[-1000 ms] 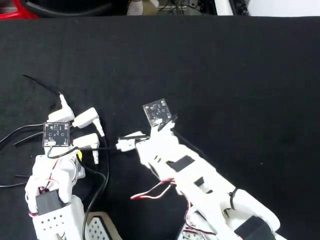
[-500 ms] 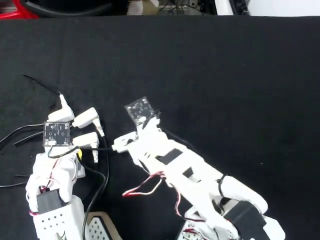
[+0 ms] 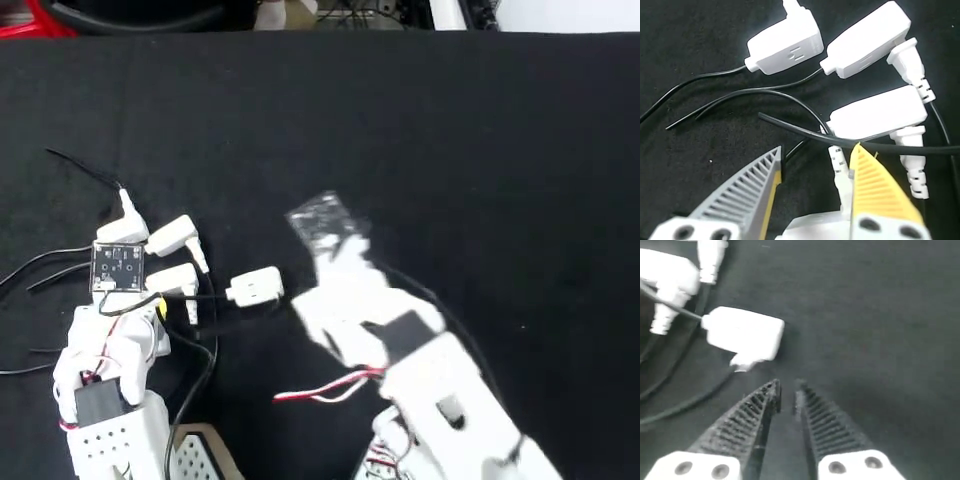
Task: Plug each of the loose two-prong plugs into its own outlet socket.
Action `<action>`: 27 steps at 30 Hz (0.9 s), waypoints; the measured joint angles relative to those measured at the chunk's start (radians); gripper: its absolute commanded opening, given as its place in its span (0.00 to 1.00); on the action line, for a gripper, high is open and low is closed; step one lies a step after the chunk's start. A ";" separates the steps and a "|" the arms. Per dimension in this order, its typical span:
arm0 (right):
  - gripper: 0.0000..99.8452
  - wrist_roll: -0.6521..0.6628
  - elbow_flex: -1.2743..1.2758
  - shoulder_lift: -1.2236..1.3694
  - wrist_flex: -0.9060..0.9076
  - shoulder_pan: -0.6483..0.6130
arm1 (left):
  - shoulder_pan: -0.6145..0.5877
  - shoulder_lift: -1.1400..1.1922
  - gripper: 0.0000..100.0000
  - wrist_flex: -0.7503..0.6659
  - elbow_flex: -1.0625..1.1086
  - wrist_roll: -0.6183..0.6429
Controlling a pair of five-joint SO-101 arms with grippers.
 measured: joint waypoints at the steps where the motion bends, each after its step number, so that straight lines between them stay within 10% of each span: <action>1: 0.01 0.021 0.003 -0.055 0.044 0.041 | 0.000 0.000 0.16 0.000 0.000 0.000; 10: 0.01 0.100 0.345 -0.457 -0.014 0.394 | 0.091 0.000 0.03 0.000 0.000 0.000; 27: 0.01 0.103 0.505 -0.801 0.245 0.488 | 0.330 0.000 0.03 0.167 0.002 0.000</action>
